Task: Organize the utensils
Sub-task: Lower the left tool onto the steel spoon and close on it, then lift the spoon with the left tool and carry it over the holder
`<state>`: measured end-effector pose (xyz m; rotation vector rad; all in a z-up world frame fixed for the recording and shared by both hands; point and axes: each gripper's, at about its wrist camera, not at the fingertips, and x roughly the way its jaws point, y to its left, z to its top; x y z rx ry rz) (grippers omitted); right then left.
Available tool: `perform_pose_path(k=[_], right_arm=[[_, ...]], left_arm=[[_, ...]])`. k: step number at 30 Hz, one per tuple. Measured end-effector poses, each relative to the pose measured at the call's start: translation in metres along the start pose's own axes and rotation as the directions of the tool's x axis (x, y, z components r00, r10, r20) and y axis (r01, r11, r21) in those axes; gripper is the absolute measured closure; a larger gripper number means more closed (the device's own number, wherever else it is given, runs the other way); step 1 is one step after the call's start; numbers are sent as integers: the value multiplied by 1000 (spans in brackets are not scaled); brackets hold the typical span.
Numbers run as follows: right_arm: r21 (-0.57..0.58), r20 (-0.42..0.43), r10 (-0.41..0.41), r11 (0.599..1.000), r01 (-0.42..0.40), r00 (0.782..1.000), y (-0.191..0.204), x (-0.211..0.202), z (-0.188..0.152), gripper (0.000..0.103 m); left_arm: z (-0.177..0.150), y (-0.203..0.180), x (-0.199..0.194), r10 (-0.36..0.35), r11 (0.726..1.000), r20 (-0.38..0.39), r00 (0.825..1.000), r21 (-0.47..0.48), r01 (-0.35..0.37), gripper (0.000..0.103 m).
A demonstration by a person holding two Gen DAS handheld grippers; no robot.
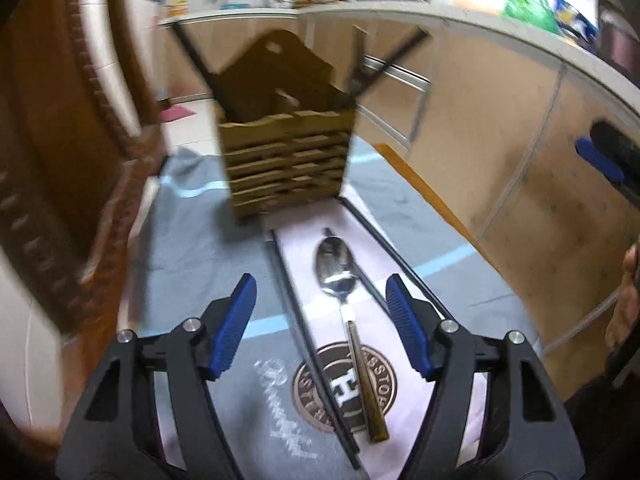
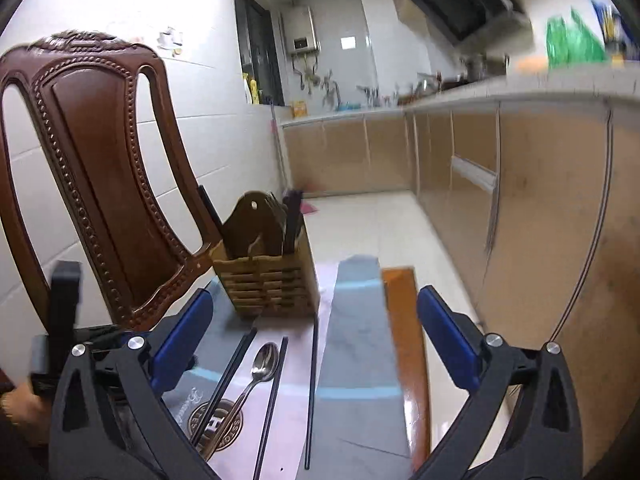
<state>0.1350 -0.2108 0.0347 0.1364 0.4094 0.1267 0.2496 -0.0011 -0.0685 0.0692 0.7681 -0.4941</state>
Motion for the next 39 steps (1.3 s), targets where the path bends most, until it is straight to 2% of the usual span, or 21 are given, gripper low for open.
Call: perform_pose_path(k=[4,8,11,13,19,21,23,25,26,28,29,30,32,34,36,39], right_arm=[[49,-62,-22,998,25,998,-24,9,-4,4],[163,-115,8,987,11,993,-50,19,-8,4],[169,-140,14,986,10,990,-54,27,-9,4],[155,-154,20,988,4,988,-52,28,-10,4],[139,-168,37,990,-13,985,-46,32,-10,4],[138,-166,39,990,-15,985,-46,32,-10,4],[135,-170,36,991,-13,985,-46,33,-10,4],[137,-180,32,991,-7,983,-46,36,-11,4],[138,-185,30,990,-4,982,-45,37,-12,4],[139,-188,30,990,-4,982,-45,39,-12,4],[138,-189,29,990,-3,982,-44,39,-12,4],[134,-189,27,991,-1,982,-43,40,-12,4],[129,-193,27,992,-2,981,-43,41,-13,4],[129,-195,21,992,4,981,-43,42,-14,4],[138,-194,22,990,5,981,-45,43,-13,4],[146,-187,23,989,5,982,-46,42,-12,4]], left_arm=[[7,0,30,-115,992,0,993,52,115,37],[13,7,64,-221,975,-37,974,27,222,44],[15,9,85,-208,976,-75,975,43,212,48],[18,12,95,-225,973,-82,971,31,228,48],[26,23,125,-217,976,-127,968,-12,217,52],[24,25,133,-230,973,-159,960,-23,229,57],[22,26,138,-240,971,-154,958,-31,238,59],[22,26,140,-256,967,-159,953,-47,252,71],[22,27,139,-256,967,-161,953,-49,251,71],[20,24,136,-254,967,-157,954,-39,251,79],[21,26,130,-255,967,-146,956,-37,253,95],[23,28,126,-250,968,-133,959,-48,245,98],[24,32,117,-252,967,-127,959,-59,247,99],[24,26,105,-256,967,-125,958,-30,255,99],[23,21,93,-222,974,-103,970,12,224,100],[23,15,73,-173,985,-69,983,15,174,100]])
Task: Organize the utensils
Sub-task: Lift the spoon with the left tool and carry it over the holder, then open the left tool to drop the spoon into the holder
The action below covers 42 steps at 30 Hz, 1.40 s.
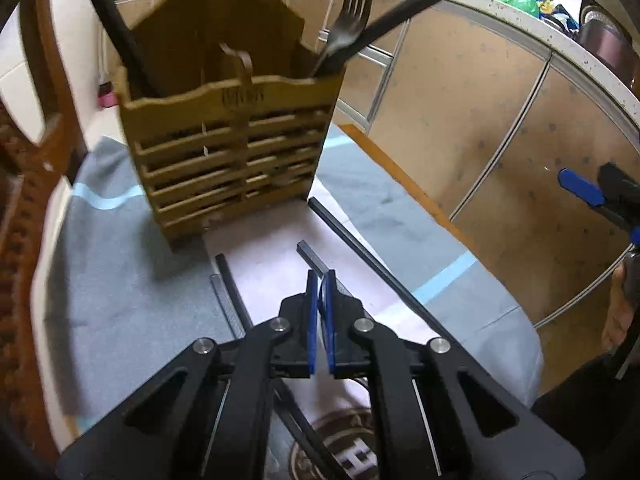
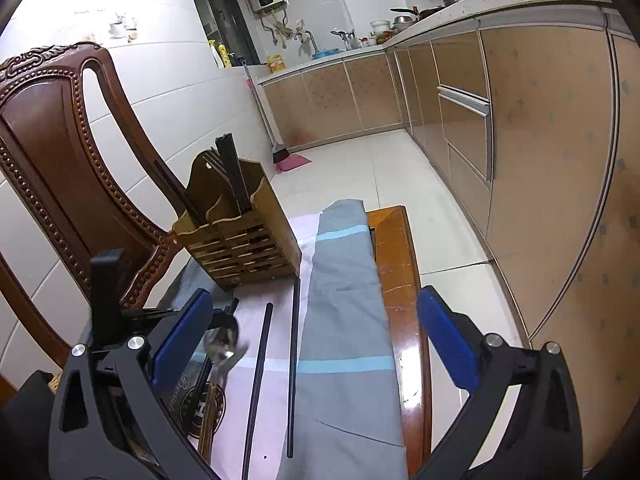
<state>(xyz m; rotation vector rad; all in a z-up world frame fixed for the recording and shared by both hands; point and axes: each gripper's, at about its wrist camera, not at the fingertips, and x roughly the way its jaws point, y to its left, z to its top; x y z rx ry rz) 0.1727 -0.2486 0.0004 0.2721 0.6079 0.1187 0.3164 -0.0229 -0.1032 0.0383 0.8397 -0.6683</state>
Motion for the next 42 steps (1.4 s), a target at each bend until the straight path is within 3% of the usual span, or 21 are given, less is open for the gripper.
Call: perform_pose_path(k=[6,17,20,23,27,32,37,40,41,42], right_arm=[[16,9,9,1000,-9,1000,-4,-5,2,4],[44,10,25,999,-25,1000,-11,-12,2,4],[49,9,24,999,-25,1000,-13,-12,2,4],[59,13,27,998,-28,1000,-14,-14,2,4],[67,15,33,997,-34,999,-15,-14,3,4],[65,14,42,997,-43,999,-11,-12,3,4],[65,7,53,996,-53,999,-9,-9,4,4],[61,2,59,996,-59,998,-8,-8,4,4],[59,1,60,996,-60,998,-8,-7,4,4],[60,-1,61,996,-61,998,-8,-6,4,4]], left_arm=[[3,-25,-60,119,992,72,990,30,-121,100],[28,-69,-159,277,959,211,938,2,-283,100],[46,-69,-181,335,939,249,909,-13,-343,100],[74,-58,-208,406,912,302,863,-66,-406,100],[118,-41,-232,497,865,381,780,-143,-481,100],[158,-30,-228,573,812,438,692,-192,-551,100],[182,-9,-193,630,769,450,633,-247,-589,100],[185,5,-163,659,744,433,615,-253,-619,100],[185,10,-154,666,738,424,614,-256,-624,100],[184,18,-141,666,740,406,625,-261,-619,100]])
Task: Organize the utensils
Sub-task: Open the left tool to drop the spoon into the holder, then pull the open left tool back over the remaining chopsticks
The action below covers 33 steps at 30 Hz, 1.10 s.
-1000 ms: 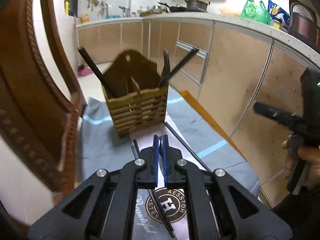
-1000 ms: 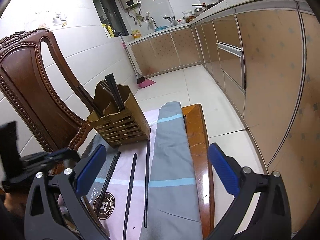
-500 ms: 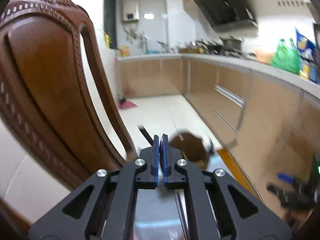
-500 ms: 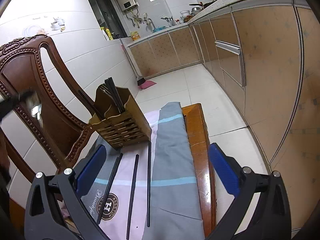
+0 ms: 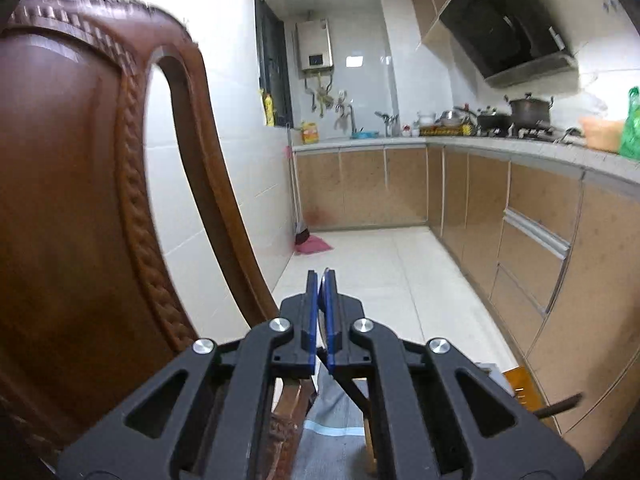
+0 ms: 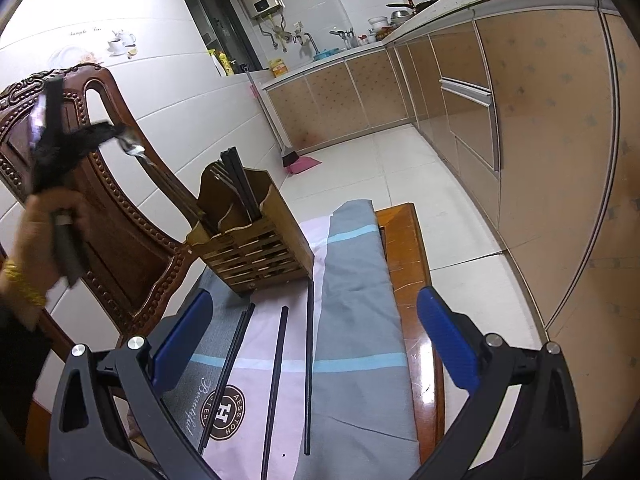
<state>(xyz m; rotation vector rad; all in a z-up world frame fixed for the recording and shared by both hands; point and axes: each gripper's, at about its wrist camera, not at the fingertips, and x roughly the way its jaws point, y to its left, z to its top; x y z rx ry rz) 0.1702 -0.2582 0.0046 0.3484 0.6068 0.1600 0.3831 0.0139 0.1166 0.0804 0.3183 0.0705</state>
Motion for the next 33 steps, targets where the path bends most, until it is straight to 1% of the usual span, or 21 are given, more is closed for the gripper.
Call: perform_pose_path(k=[2,5,8,10,11,12,14,15,16,17,18,20,23,24,26,29,30,32,33], right_arm=[[5,-3,3,1000,-3,1000,-1,1,0,4],[5,-8,7,1000,-7,1000,1,4,0,4],[-3,-19,11,1000,-11,1000,3,8,-1,4],[-9,-25,12,1000,-12,1000,5,9,-2,4],[-12,-27,12,1000,-13,1000,6,10,-2,4],[-15,-30,13,1000,-13,999,6,10,-2,4],[-22,-37,10,1000,-10,999,8,11,-4,4],[-26,-40,8,1000,-9,999,8,10,-5,4],[-28,-44,7,1000,-8,999,9,11,-5,4],[-31,-47,5,999,-6,999,10,10,-6,4],[-39,-51,3,999,-5,999,12,9,-7,4],[-60,-54,-2,998,-1,999,17,7,-9,4],[-112,-58,-10,994,4,998,29,3,-16,4],[-134,-60,-16,991,7,998,33,1,-19,4],[-170,-66,-30,985,19,997,41,-2,-26,4],[-221,-69,-48,975,32,996,52,-9,-37,4],[-236,-68,-54,971,37,996,56,-12,-41,4],[-251,-56,-69,966,53,996,60,-18,-47,4],[-251,-49,-76,966,62,996,61,-21,-49,4]], left_arm=[[-13,-1,14,-3,1000,-23,1000,-18,3,100],[-37,-5,34,-50,997,-85,995,-65,45,100],[-61,-11,42,-76,996,-125,989,-58,69,99],[-75,-12,39,-117,992,-157,981,-53,110,97],[-79,-14,36,-124,992,-172,977,-41,119,87],[-82,-15,30,-128,992,-184,975,-28,125,58],[-91,-13,7,-144,989,-180,973,-11,144,21],[-97,-11,-15,-158,987,-153,976,6,161,21],[-102,-10,-30,-172,984,-150,974,22,177,19],[-108,-10,-43,-183,981,-161,970,40,191,14],[-114,-11,-57,-189,978,-175,966,59,202,12],[-132,-14,-90,-201,972,-189,961,86,220,9],[-164,-13,-130,-225,965,-229,947,82,249,7],[-171,-11,-135,-222,967,-241,945,71,245,7],[-190,-8,-144,-230,969,-284,931,20,246,7],[-205,-9,-146,-232,968,-335,913,16,252,7],[-206,-6,-149,-235,966,-337,912,24,258,7],[-210,-2,-155,-227,967,-335,914,31,252,7],[-211,-1,-157,-236,966,-338,911,22,258,7]])
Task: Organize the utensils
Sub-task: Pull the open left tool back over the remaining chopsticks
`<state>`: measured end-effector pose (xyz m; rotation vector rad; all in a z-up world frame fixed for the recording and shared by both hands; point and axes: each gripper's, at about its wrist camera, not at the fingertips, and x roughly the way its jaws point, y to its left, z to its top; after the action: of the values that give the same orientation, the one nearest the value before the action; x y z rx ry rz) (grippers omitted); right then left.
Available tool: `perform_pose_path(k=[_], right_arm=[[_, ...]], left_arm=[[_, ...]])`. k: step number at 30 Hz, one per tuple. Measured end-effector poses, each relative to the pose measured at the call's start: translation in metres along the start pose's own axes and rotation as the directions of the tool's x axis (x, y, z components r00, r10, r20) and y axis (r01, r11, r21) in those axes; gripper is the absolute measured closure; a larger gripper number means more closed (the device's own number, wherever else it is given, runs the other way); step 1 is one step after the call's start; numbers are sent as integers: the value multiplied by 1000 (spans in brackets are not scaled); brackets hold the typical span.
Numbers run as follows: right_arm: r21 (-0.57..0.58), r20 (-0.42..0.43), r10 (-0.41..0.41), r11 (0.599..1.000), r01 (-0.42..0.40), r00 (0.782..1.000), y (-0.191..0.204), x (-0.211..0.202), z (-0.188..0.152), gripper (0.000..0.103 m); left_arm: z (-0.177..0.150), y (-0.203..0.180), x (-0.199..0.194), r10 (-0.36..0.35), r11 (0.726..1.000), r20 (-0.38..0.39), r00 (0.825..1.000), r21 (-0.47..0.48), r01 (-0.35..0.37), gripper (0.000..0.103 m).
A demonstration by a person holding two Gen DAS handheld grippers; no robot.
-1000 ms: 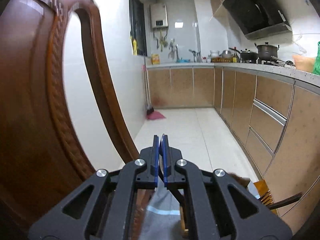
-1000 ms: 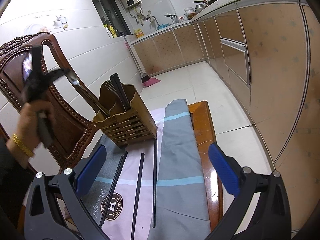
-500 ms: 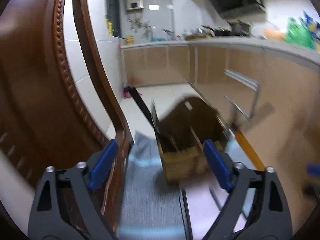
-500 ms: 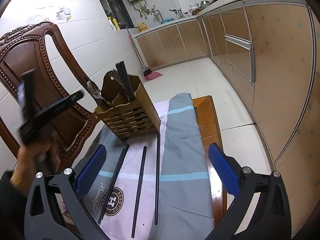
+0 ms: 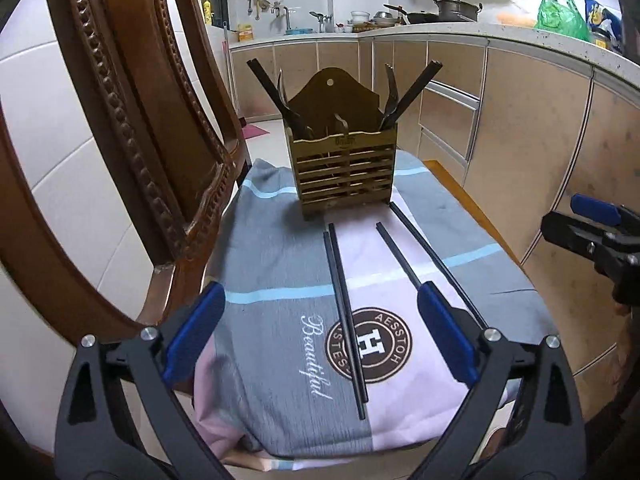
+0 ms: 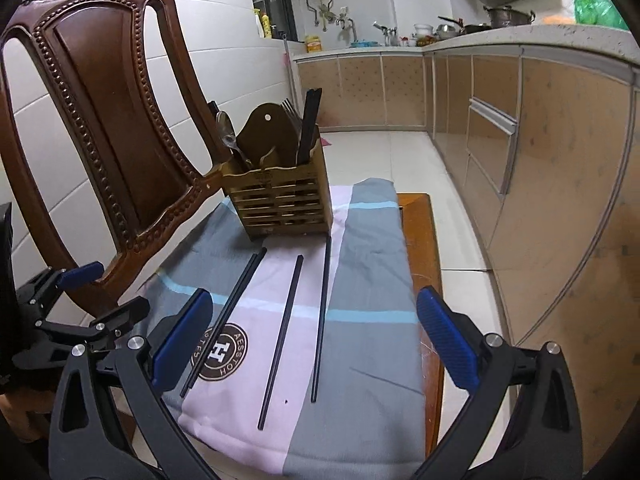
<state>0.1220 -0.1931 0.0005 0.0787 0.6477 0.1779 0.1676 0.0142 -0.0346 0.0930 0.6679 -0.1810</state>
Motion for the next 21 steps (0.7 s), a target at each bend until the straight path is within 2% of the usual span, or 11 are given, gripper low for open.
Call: perform_pose_path(k=[8,21], right_arm=[[-20,19,-45,999,45,999,8,-3,-10,4],[-21,-8,-39,999,39,999,9,7,-12,4]], left_arm=[[4,-2,5,-16,1000,-2,1000,-16,16,7],[4,0,9,-16,1000,-11,1000,-15,16,7]])
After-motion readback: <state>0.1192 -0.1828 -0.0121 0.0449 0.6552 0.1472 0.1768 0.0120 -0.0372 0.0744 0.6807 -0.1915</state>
